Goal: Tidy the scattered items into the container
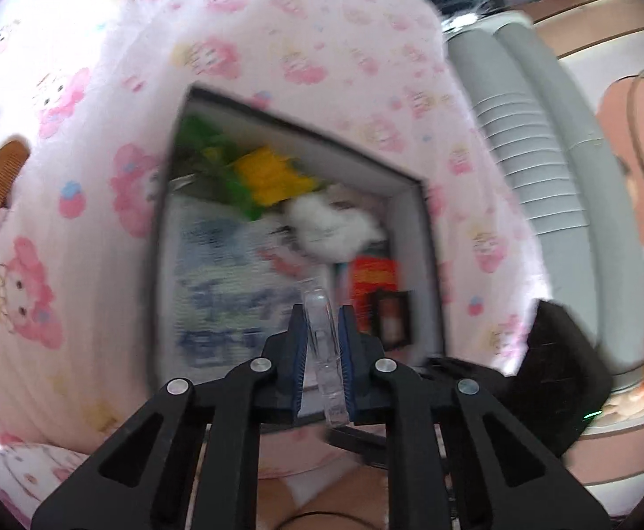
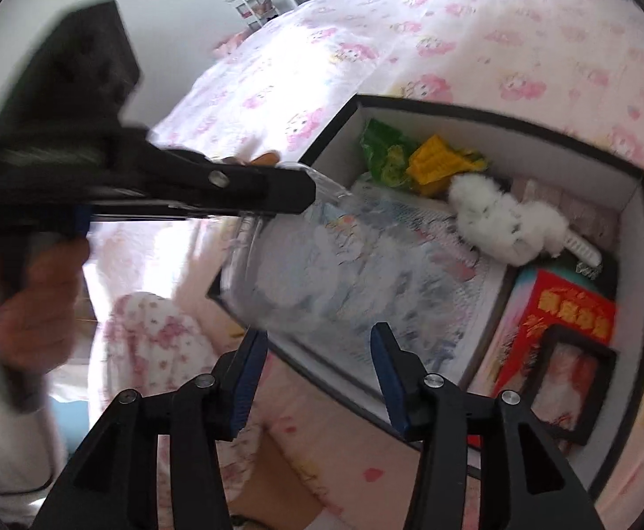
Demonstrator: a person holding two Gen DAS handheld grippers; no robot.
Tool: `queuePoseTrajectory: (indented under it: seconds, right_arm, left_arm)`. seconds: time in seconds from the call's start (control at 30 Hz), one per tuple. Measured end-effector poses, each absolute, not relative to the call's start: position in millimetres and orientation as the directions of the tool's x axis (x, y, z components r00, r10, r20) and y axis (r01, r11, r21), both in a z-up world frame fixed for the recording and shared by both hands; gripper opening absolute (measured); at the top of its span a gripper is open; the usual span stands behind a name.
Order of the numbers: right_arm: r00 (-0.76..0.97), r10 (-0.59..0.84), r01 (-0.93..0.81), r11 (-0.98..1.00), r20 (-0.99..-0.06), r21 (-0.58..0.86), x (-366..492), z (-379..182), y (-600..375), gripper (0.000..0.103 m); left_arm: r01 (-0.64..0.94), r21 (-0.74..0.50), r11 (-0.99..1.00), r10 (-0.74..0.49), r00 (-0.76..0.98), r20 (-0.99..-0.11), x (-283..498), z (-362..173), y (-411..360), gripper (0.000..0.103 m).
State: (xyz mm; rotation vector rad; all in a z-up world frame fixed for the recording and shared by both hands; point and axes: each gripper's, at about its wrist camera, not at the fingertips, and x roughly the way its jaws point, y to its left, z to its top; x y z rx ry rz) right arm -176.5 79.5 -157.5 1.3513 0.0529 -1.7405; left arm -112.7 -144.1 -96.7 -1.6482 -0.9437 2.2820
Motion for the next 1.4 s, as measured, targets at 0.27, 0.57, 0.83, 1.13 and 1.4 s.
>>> queuePoseTrajectory:
  seconds: [0.27,0.57,0.83,1.13,1.4]
  right_arm:
    - [-0.05,-0.655,0.529,-0.657,-0.754,0.537,-213.8,-158.6,112.5,0.045]
    - [-0.128,-0.447,0.438,-0.826,-0.885,0.354,-248.9,-200.0,97.7,0.044]
    - [-0.038,-0.373,0.502,-0.809,-0.927,0.305,-234.9,-221.2,72.4,0.044]
    - [-0.077,-0.383,0.556,-0.783,-0.92,0.28,-200.4,-199.1,73.5,0.044]
    - [-0.05,-0.364,0.524,-0.802,-0.93,0.286,-193.4,-211.8,67.2,0.044]
  left_arm:
    - [0.141,-0.21,-0.967,0.172,-0.241,-0.955,-135.7,-119.6,-122.8,0.035]
    - [0.149,-0.36,-0.921,0.318,-0.249,-0.915,-169.7,-154.9,-110.2,0.032]
    - [0.184,-0.314,-0.931,0.283,-0.178,-0.943,-175.1,-177.0,-101.2,0.032]
    - [0.151,-0.357,-0.922,0.317,-0.236,-0.919,-146.4,-157.5,-105.7,0.034]
    - [0.176,-0.424,-0.888,0.382,-0.231,-0.895,-137.9,-161.4,-111.5,0.034]
